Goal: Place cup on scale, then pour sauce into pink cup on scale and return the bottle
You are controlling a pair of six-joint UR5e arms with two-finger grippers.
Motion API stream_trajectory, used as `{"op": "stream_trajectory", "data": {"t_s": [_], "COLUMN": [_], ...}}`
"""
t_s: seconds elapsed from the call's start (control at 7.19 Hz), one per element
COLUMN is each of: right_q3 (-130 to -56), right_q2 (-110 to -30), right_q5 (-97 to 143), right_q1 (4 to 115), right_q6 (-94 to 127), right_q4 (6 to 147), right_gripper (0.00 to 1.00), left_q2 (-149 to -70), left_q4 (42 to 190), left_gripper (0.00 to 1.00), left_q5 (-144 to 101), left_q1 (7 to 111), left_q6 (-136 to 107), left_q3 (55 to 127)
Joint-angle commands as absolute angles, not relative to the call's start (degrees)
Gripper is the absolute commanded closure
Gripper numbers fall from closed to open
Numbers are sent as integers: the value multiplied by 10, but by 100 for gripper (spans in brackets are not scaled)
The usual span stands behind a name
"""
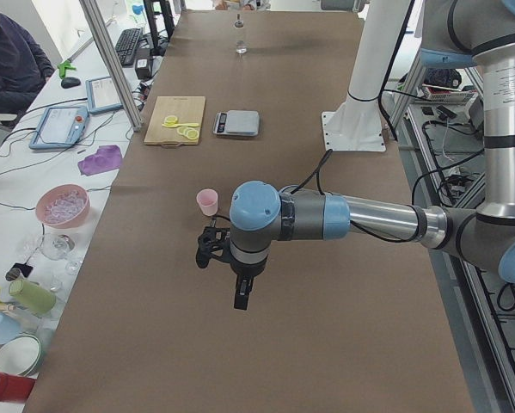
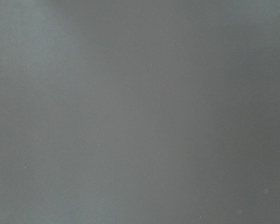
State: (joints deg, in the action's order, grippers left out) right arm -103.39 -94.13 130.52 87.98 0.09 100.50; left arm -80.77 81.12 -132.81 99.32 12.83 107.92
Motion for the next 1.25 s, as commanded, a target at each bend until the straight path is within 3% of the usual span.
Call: {"op": "stream_trajectory", "data": {"t_s": [0.0,0.84,1.11], "right_q3": [-1034,-1076,-1100], "right_q2": [-941,-946,-939], "right_q5": [1305,1308,1304], "right_q1": [880,871,872], "right_q6": [1,2,1], "right_q4": [1005,1004,999], "right_gripper": [0,0,0], "left_q2": [-808,-800,-831], "left_q4": [814,968,976], "left_gripper": [2,2,2], "left_q5": [-1328,-1326,-1255], "left_q1": [993,990,982], "left_q6": [129,124,127], "left_q3": [1079,1061,1061]}}
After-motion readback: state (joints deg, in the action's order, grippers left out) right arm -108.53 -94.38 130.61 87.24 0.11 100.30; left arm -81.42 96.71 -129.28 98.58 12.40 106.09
